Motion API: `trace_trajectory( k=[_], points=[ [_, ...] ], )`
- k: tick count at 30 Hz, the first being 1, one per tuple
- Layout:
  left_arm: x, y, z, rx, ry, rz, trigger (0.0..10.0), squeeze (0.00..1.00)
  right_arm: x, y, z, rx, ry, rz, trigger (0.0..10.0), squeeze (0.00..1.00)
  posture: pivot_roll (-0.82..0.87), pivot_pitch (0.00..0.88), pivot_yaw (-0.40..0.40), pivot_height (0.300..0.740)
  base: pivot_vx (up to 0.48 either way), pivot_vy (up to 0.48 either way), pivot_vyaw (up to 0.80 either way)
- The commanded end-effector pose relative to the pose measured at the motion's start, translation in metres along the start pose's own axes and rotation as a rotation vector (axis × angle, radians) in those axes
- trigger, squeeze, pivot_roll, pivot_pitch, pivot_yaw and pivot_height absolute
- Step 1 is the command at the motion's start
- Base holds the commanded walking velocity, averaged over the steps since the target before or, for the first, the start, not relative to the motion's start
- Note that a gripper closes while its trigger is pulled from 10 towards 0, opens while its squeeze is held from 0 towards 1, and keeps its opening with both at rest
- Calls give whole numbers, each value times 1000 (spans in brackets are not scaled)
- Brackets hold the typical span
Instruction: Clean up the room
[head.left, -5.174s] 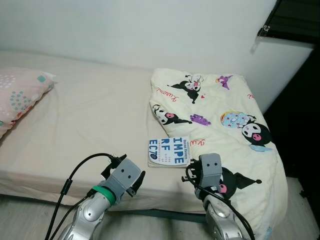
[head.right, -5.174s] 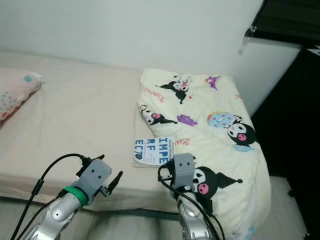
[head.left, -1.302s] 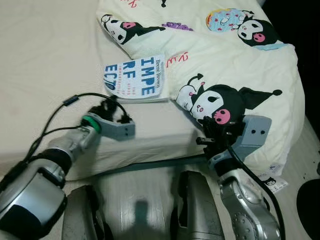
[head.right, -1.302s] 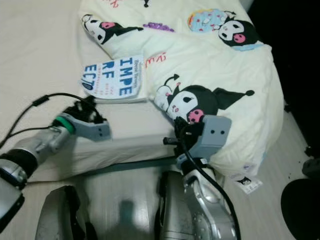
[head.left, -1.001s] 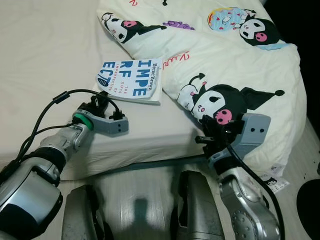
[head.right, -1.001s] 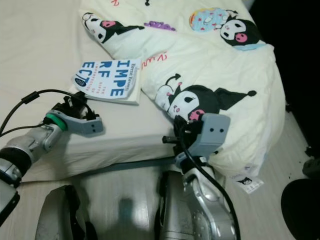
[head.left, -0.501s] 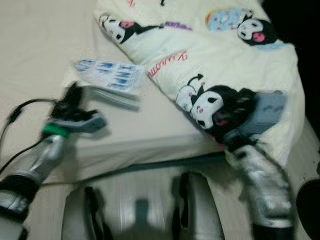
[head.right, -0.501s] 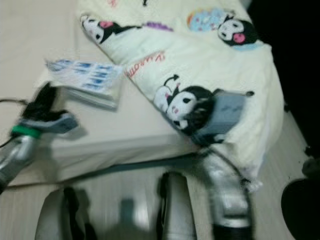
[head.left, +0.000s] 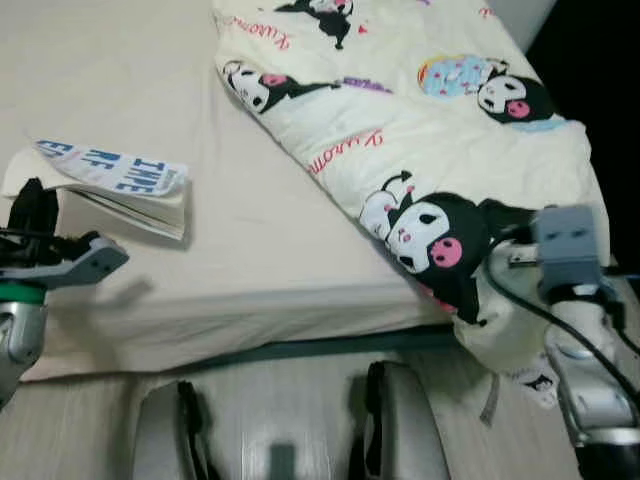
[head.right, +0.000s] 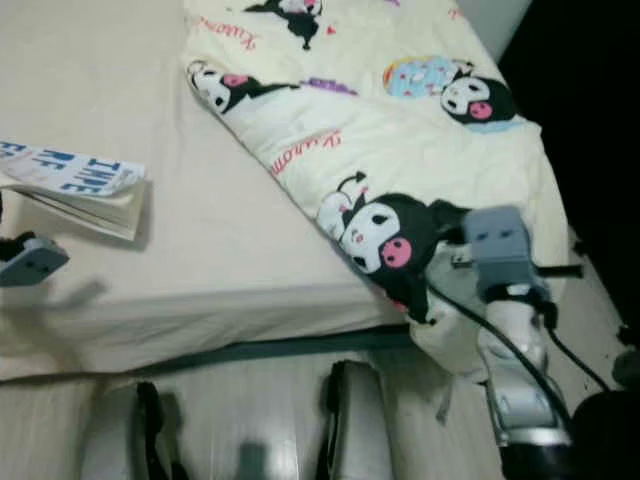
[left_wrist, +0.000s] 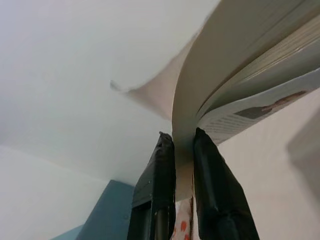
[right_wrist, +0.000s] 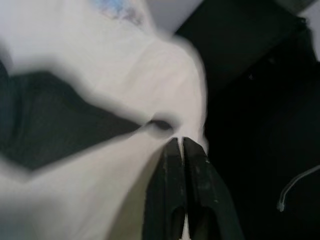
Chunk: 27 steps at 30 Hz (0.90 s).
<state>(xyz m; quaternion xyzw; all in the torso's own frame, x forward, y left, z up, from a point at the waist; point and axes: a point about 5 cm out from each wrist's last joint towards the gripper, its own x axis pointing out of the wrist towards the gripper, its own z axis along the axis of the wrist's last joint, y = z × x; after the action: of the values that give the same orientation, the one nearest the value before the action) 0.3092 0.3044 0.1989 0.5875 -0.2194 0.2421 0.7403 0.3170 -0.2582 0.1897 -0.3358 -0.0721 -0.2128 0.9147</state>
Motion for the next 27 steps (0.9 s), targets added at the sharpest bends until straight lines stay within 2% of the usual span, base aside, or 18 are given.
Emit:
trace_trajectory(
  k=[1,3,4,5,9,10,11,12,15,18,19,21,22,24,25,26,27],
  points=[
    [0,6,3,-17,12,22,10000,0,-6,14,-20,-71,93,52,10000,0,-21,165,54,505,0,0,0],
    [-2,10,8,-28,16,17,10000,0,-14,35,-40,-92,198,154,10000,0,-17,168,55,505,0,0,0],
    [-2,10,8,-28,16,17,10000,0,-14,35,-40,-92,198,154,10000,0,-17,168,55,505,0,0,0],
    [-5,12,10,-38,19,7,10000,0,-28,58,-67,-121,307,284,10000,0,-9,172,55,505,0,0,0],
    [-7,11,12,-44,20,1,10000,0,-38,70,-81,-119,372,360,10000,0,-7,172,55,505,0,0,0],
    [-7,11,12,-48,19,-2,10000,0,-39,77,-80,-20,388,388,10000,0,-3,171,55,505,0,0,0],
    [-7,11,12,-48,19,-2,10000,0,-39,77,-80,-20,388,388,10000,0,-3,171,55,505,0,0,0],
    [-8,11,13,-51,19,-4,10000,0,-39,80,-78,54,393,400,10000,0,-3,171,55,505,0,0,0],
    [-7,11,17,-62,23,-8,10000,0,-31,92,-39,408,239,508,10000,0,-2,168,53,505,0,0,0],
    [-7,12,23,-70,33,-19,10000,0,-33,97,-8,612,95,664,10000,0,-12,165,54,505,0,0,0],
    [-6,12,25,-73,34,-21,10000,0,-36,98,0,655,60,716,10000,0,-12,165,54,505,0,0,0],
    [-4,9,28,-85,34,-22,10000,0,-55,101,23,723,-42,940,10000,0,-25,162,55,505,0,0,0],
    [-4,9,28,-85,34,-22,10000,0,-55,101,23,723,-42,940,10000,0,-25,162,55,505,0,0,0],
    [-2,7,30,-90,33,-24,10000,0,-69,103,30,731,-66,1054,10000,0,-28,162,56,505,0,0,0],
    [-2,7,30,-90,33,-24,10000,0,-69,103,30,731,-66,1054,10000,0,-28,162,56,505,0,0,0],
    [1,5,33,-100,25,-23,10000,0,-101,103,40,712,-110,1290,10000,0,-34,161,56,505,0,0,0],
    [1,5,33,-100,25,-23,10000,0,-101,103,40,712,-110,1290,10000,0,-34,161,56,505,0,0,0]
  ],
)
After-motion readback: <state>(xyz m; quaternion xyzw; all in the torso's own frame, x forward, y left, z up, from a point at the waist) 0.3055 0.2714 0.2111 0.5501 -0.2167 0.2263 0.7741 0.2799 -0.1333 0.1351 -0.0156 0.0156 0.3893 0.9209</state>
